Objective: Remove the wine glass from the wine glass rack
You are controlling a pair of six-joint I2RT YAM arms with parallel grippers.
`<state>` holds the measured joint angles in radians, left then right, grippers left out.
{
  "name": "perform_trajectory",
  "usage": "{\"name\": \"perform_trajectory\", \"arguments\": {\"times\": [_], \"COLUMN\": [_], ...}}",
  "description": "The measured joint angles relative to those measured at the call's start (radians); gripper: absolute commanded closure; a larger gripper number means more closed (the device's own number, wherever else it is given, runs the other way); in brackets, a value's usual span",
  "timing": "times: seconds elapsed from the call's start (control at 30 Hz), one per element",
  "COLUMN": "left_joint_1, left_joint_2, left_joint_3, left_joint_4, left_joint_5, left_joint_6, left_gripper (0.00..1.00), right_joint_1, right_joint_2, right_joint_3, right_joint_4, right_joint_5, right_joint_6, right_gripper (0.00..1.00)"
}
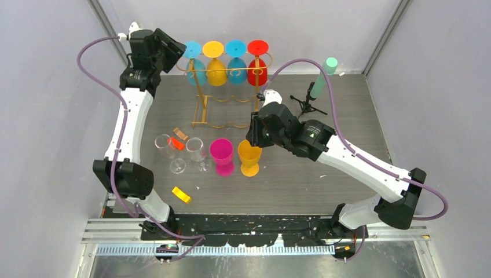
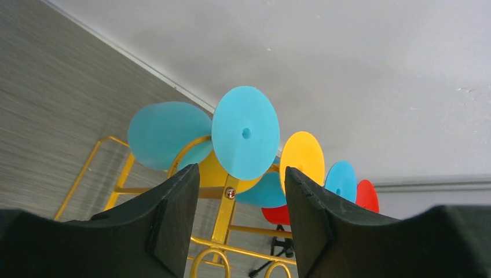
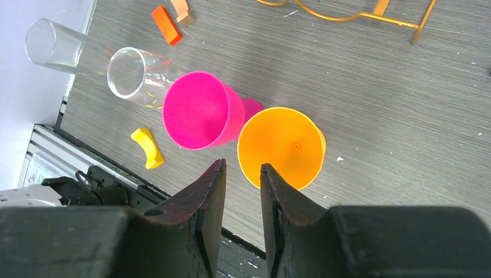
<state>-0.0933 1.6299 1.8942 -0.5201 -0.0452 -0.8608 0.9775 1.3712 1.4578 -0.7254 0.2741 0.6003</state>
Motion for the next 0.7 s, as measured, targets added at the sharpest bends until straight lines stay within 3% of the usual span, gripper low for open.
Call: {"name": "perform_trajectory", "arguments": {"times": [0.23, 0.7], "left_joint_1": [0.003, 0.003], "left_joint_2": [0.047, 0.060], "left_joint_3": [0.000, -0.001], "left_joint_4": [0.008, 0.016], "left_joint_5": [0.038, -0.039], "left_joint_6": [-0.084, -0.234], "left_gripper": [0.46, 0.45], "right_joint_1": [-0.001, -0.003], "right_joint_2": [0.000, 0.001], "right_joint_3": [0.000, -0.002], "right_joint_4": [0.007, 0.007], "right_joint_5": [-0.010, -0.011], "right_joint_6": [0.005, 0.035], "right_gripper": [0.67, 0.67]}}
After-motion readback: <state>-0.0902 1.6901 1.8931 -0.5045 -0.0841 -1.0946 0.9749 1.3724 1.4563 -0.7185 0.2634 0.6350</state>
